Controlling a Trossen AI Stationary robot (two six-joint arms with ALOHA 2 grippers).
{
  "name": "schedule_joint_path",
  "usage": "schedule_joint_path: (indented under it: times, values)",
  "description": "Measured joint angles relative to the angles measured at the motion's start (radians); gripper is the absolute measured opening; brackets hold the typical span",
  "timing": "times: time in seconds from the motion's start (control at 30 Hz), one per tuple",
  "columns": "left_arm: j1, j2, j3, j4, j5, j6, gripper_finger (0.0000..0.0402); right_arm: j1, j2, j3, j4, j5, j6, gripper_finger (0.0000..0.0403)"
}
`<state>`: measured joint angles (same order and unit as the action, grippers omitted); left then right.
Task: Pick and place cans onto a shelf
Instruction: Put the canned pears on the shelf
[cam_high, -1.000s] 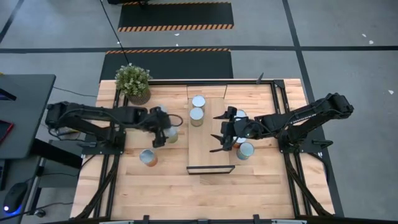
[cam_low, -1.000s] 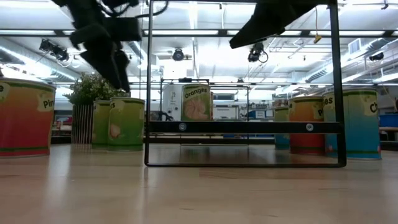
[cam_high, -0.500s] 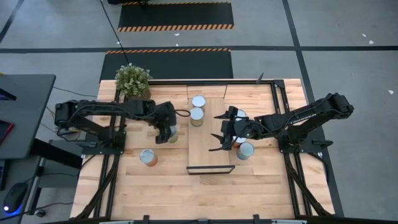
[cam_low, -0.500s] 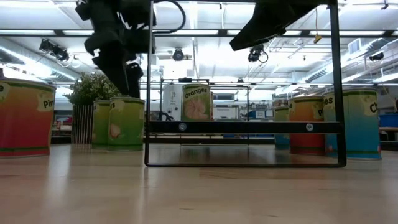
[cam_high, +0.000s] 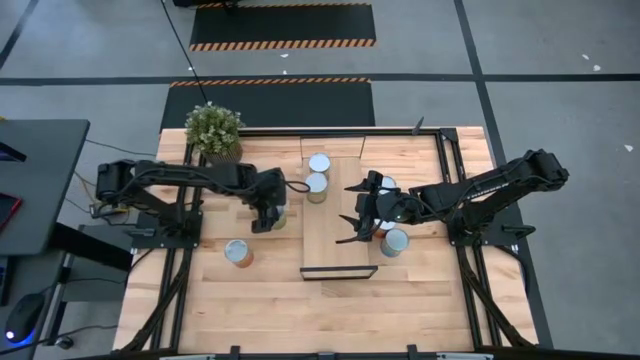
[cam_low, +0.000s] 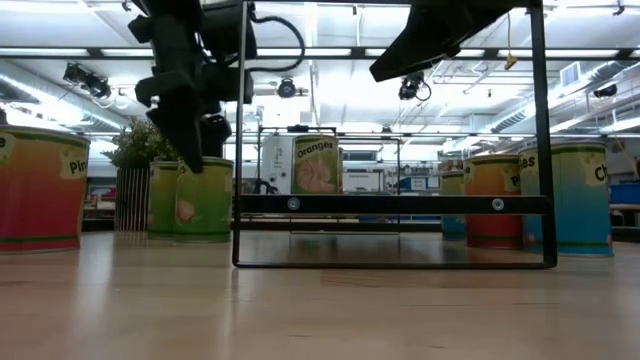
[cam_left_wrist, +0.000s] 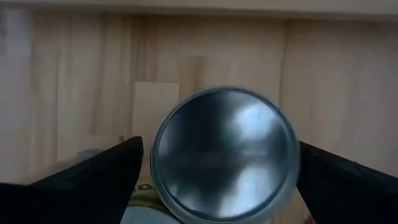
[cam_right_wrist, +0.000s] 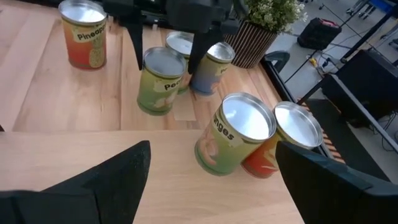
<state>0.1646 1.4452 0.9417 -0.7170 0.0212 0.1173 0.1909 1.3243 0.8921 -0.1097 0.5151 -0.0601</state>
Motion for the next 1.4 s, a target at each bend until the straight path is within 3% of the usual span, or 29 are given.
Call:
schedule_joint_path:
  times: [0.43, 0.77, 1.13, 1.4]
  values:
    - [-0.046, 0.059, 0.020, 0.002, -0.006, -0.030, 0.0311, 0.002, 0.000, 0.000, -0.001, -0.012, 0.008, 0.0354]
    - [-0.165, 0.077, 0.249, -0.063, -0.049, -0.096, 0.0332, 0.006, 0.000, 0.000, -0.002, -0.012, 0.008, 0.0354]
    - [-0.180, 0.282, 0.438, -0.019, -0.050, -0.108, 0.0327, 0.010, 0.000, 0.000, 0.004, -0.012, 0.008, 0.0354]
    - [-0.180, 0.362, 0.493, -0.006, 0.067, -0.026, 0.0346, 0.031, 0.000, 0.000, -0.019, -0.012, 0.007, 0.0354]
